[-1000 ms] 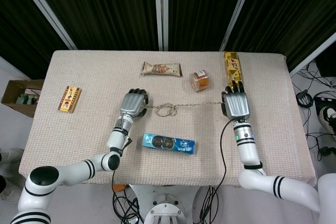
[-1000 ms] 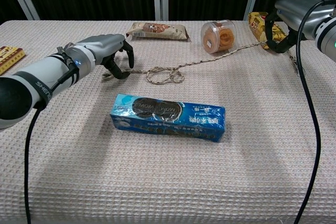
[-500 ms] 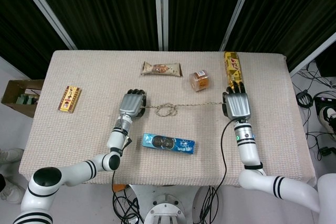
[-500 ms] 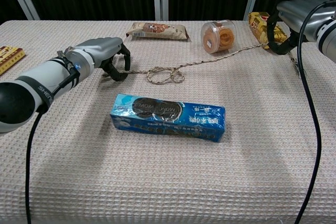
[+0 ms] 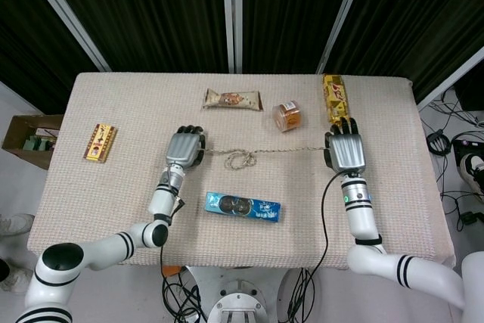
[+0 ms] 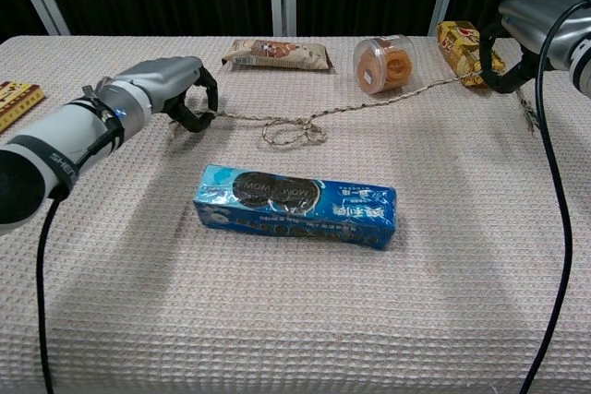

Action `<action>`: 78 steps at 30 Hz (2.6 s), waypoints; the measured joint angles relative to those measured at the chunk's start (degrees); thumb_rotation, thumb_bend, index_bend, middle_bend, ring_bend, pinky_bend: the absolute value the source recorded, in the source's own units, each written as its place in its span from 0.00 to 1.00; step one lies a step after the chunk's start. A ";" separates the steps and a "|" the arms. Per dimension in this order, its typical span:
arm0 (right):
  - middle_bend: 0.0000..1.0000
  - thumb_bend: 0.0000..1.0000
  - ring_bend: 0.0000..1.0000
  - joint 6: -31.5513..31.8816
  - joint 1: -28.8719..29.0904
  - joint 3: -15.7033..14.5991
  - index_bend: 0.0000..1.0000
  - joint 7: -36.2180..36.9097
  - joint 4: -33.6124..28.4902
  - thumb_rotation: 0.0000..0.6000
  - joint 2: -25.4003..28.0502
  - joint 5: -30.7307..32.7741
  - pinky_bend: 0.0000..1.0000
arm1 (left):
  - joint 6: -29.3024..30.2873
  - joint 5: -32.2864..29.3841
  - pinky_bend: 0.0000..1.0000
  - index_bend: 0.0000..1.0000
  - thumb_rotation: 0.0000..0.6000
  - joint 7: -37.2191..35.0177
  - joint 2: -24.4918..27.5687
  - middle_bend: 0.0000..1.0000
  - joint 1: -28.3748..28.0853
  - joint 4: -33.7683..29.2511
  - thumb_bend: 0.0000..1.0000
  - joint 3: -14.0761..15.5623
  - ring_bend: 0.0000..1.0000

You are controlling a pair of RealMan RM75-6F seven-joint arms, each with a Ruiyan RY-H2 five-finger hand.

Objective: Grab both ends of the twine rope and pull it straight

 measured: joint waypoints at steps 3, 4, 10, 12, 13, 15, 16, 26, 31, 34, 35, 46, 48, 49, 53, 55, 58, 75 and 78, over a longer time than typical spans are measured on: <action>0.30 0.49 0.06 0.89 -1.04 0.06 0.63 1.23 -1.26 1.00 1.74 -0.46 0.12 | 2.37 2.10 0.16 0.60 1.00 -1.68 2.81 0.21 2.20 -2.94 0.53 0.74 0.14; 0.30 0.49 0.06 1.12 -1.40 0.08 0.63 1.69 -1.71 1.00 2.37 -0.61 0.12 | 3.45 2.87 0.16 0.60 1.00 -2.45 4.20 0.21 3.34 -4.22 0.53 1.08 0.14; 0.30 0.49 0.06 2.54 -4.28 0.06 0.63 5.08 -4.51 1.00 7.23 -1.48 0.12 | 8.58 5.53 0.16 0.60 1.00 -6.58 11.75 0.22 9.88 -9.99 0.54 2.61 0.14; 0.30 0.49 0.06 2.82 -5.43 0.05 0.63 6.45 -5.11 1.00 8.96 -1.50 0.11 | 9.72 5.86 0.16 0.60 1.00 -7.67 13.81 0.22 11.77 -11.00 0.54 3.04 0.14; 0.30 0.49 0.06 2.88 -5.92 0.06 0.63 7.08 -5.24 1.00 9.64 -1.40 0.11 | 10.14 5.95 0.16 0.60 1.00 -8.33 15.04 0.22 12.93 -11.47 0.54 3.31 0.14; 0.30 0.49 0.06 2.82 -6.95 0.10 0.63 8.58 -5.28 1.00 10.94 -0.87 0.11 | 10.47 5.93 0.16 0.60 1.00 -9.24 16.63 0.22 14.46 -11.91 0.54 3.71 0.14; 0.30 0.49 0.06 2.71 -7.35 0.12 0.63 9.19 -5.15 1.00 11.36 -0.57 0.11 | 10.52 5.80 0.16 0.60 1.00 -9.83 17.45 0.22 15.34 -11.99 0.54 3.93 0.14; 0.30 0.49 0.06 -0.25 -8.30 -1.23 0.63 11.43 0.48 1.00 10.71 -0.40 0.11 | 7.84 6.04 0.16 0.61 1.00 -13.01 17.67 0.22 17.31 -8.75 0.53 5.09 0.14; 0.30 0.49 0.06 -1.77 -7.98 -2.31 0.63 11.26 3.88 1.00 8.96 -1.03 0.10 | 5.95 6.20 0.16 0.61 1.00 -12.97 16.44 0.22 16.95 -6.09 0.53 5.22 0.14; 0.30 0.49 0.06 -2.47 -7.78 -3.19 0.63 11.05 6.39 1.00 7.60 -1.94 0.09 | 5.03 6.42 0.16 0.61 1.00 -12.66 15.63 0.22 16.57 -4.52 0.52 5.33 0.14; 0.30 0.49 0.06 -2.74 -7.71 -3.57 0.63 11.03 7.56 1.00 6.97 -2.44 0.09 | 4.73 6.45 0.16 0.61 1.00 -12.58 15.37 0.22 16.44 -4.02 0.52 5.32 0.14; 0.29 0.45 0.06 -4.03 -7.21 -6.36 0.59 13.94 20.32 1.00 0.12 -9.61 0.08 | 1.58 6.68 0.16 0.59 1.00 -11.66 12.01 0.22 14.95 1.82 0.50 5.05 0.14; 0.28 0.44 0.06 -4.07 -7.14 -6.74 0.57 14.57 22.83 1.00 -1.27 -10.97 0.08 | 1.20 6.67 0.16 0.59 1.00 -11.47 11.61 0.22 14.83 2.52 0.50 5.00 0.14; 0.28 0.44 0.06 -4.11 -7.11 -6.86 0.56 14.81 23.87 1.00 -1.90 -11.43 0.08 | 1.02 6.69 0.16 0.58 1.00 -11.35 11.37 0.22 14.78 2.93 0.49 4.98 0.14; 0.26 0.41 0.05 -4.46 -7.08 -7.06 0.52 15.73 27.96 1.00 -4.92 -12.96 0.07 | 0.94 7.09 0.16 0.54 1.00 -11.17 10.72 0.22 14.91 3.74 0.49 5.05 0.14; 0.24 0.39 0.04 -4.69 -7.14 -6.98 0.47 15.92 29.08 1.00 -5.89 -13.28 0.07 | 1.17 7.37 0.16 0.49 1.00 -11.13 10.53 0.21 15.11 3.93 0.48 5.15 0.14; 0.22 0.36 0.03 -5.27 -7.48 -6.63 0.39 15.93 29.81 1.00 -6.61 -13.40 0.06 | 1.69 7.83 0.16 0.44 1.00 -11.08 10.34 0.21 15.43 4.07 0.46 5.28 0.14; 0.17 0.32 0.00 1.32 -12.93 -4.36 0.17 16.85 13.06 1.00 4.01 -13.91 0.03 | 14.04 12.38 0.15 0.29 1.00 -13.60 15.32 0.18 20.26 -4.79 0.21 4.43 0.14; 0.16 0.32 0.00 2.22 -14.84 -4.12 0.15 18.95 5.49 1.00 10.10 -14.26 0.03 | 18.21 13.94 0.15 0.29 1.00 -14.40 19.90 0.18 22.67 -10.21 0.21 4.31 0.14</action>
